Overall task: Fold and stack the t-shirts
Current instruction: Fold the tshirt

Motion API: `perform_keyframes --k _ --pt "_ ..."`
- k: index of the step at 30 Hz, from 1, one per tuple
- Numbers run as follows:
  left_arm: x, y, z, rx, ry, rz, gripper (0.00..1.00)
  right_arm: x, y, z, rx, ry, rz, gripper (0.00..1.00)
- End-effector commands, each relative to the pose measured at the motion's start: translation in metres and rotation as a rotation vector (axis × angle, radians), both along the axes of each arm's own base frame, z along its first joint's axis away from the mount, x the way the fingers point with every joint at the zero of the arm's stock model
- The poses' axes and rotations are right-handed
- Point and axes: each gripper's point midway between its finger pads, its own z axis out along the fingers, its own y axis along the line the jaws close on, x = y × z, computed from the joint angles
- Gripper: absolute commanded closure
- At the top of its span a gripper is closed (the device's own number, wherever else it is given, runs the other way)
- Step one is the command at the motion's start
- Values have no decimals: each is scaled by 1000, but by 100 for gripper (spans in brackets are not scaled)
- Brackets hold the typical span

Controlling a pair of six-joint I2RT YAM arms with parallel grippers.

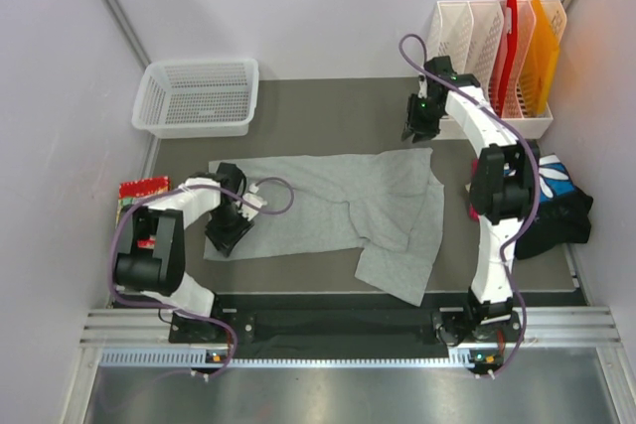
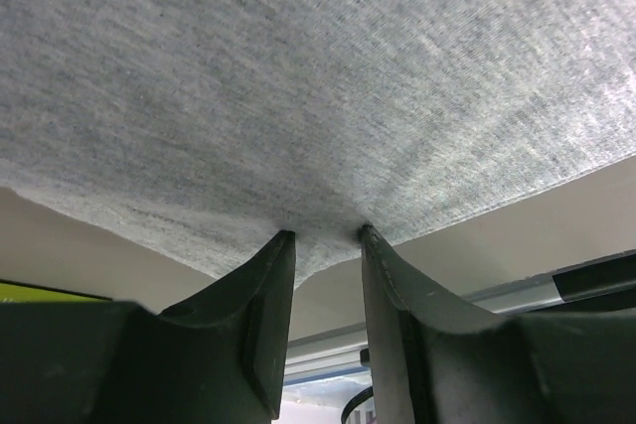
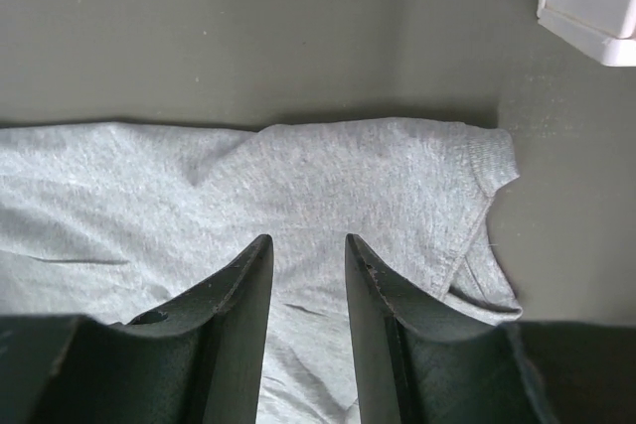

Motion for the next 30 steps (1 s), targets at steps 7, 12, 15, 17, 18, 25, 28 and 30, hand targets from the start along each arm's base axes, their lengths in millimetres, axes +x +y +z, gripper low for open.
perform_keyframes --k 7,12,15,17,18,25,28,30 --pt "7 68 -17 165 -17 45 62 -11 13 21 26 -46 32 64" --pt "17 71 -13 147 -15 73 62 -20 17 21 34 -36 53 64" --pt "32 56 -1 68 -43 99 62 -25 30 18 41 -29 84 64" --pt "42 46 14 13 -54 100 62 -30 40 12 45 -12 109 63" --pt "45 43 19 -7 -60 99 62 -33 45 9 53 2 118 63" --pt "60 23 63 -131 -126 48 61 -53 59 -42 44 136 153 64" --pt "50 24 64 -125 -127 36 61 -58 53 -56 13 165 154 64" --pt "36 24 62 -125 -113 25 62 -62 47 -62 -8 178 153 64"
